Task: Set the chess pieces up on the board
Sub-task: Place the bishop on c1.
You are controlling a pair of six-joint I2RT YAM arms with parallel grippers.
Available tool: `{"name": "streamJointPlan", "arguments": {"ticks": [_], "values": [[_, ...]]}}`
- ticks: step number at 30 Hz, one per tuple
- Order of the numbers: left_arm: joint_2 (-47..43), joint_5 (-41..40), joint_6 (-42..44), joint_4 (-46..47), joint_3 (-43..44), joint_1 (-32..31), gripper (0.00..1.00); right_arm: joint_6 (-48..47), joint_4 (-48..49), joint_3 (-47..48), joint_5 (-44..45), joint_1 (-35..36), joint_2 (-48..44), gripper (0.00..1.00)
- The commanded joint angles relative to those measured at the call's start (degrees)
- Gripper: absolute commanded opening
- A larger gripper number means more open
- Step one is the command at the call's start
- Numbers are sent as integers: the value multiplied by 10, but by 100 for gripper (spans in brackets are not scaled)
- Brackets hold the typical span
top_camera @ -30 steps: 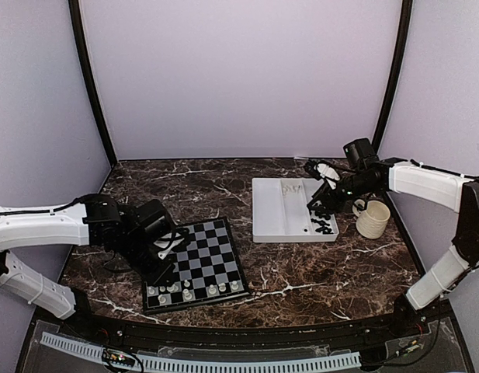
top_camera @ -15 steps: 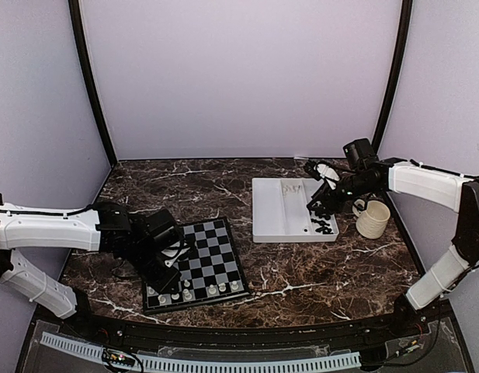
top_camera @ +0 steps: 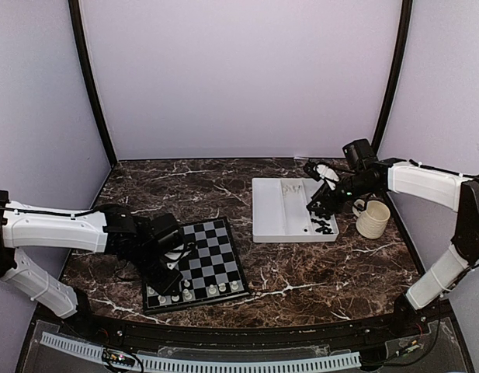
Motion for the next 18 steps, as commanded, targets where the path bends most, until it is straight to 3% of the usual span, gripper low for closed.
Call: {"name": "streamJointPlan", "arguments": {"ticks": [1, 18], "values": [[7, -10, -6, -2, -5, -4, 6, -5, 7, 1, -6, 2, 1, 45], [12, -23, -9, 0, -3, -4, 14, -6, 7, 0, -7, 3, -2, 45]]}}
